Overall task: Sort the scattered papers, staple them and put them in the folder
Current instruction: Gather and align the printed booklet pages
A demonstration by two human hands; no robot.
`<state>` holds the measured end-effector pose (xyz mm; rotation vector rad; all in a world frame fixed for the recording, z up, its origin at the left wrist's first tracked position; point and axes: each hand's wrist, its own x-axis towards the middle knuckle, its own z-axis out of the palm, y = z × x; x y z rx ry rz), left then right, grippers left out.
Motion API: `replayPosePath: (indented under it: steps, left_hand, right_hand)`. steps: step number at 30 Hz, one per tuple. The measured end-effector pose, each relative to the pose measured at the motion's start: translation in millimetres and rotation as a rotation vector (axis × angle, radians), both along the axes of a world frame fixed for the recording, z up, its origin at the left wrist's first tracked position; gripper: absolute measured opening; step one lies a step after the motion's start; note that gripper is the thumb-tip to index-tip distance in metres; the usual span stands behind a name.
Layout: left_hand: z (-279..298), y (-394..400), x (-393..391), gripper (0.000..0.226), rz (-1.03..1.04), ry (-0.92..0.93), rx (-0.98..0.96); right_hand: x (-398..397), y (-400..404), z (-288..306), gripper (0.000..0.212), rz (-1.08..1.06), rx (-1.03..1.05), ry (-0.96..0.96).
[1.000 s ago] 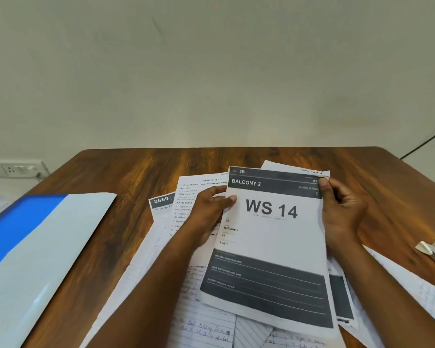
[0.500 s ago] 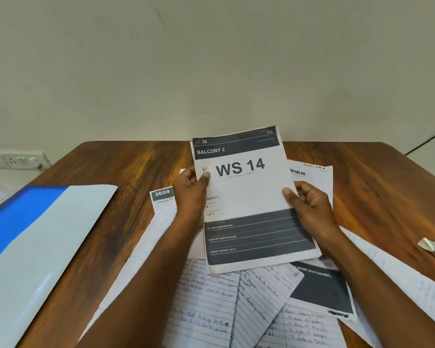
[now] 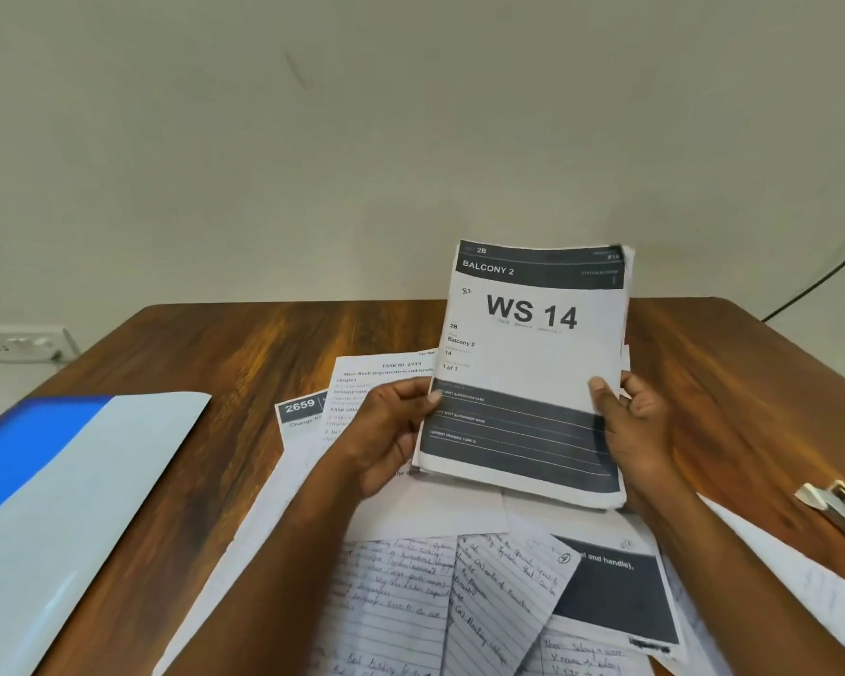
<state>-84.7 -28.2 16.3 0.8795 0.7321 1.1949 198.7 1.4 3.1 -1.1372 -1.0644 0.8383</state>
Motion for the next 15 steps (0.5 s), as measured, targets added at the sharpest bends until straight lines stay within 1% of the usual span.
replayPosePath:
  steps: [3, 6, 11, 14, 15]
  left_hand:
    - [-1, -4, -1, 0.049, -0.109, 0.114, -0.014]
    - [0, -7, -5, 0.048, -0.168, 0.247, -0.003]
    - [5, -9, -12, 0.042, -0.203, 0.297, -0.018]
    - [4, -7, -16, 0.043, -0.185, 0.318, -0.039]
    - [3, -6, -18, 0.043, -0.164, 0.323, -0.049]
  right_hand:
    - [3, 1, 0, 0.016, -0.039, -0.007, 0.009]
    - [6, 2, 1, 0.008, -0.05, -0.013, 0.011]
    - [7, 1, 4, 0.016, -0.059, -0.016, 0.028]
    - [5, -1, 6, 0.008, -0.038, -0.03, 0.052]
    - [4, -2, 7, 0.008, -0.024, -0.04, 0.066]
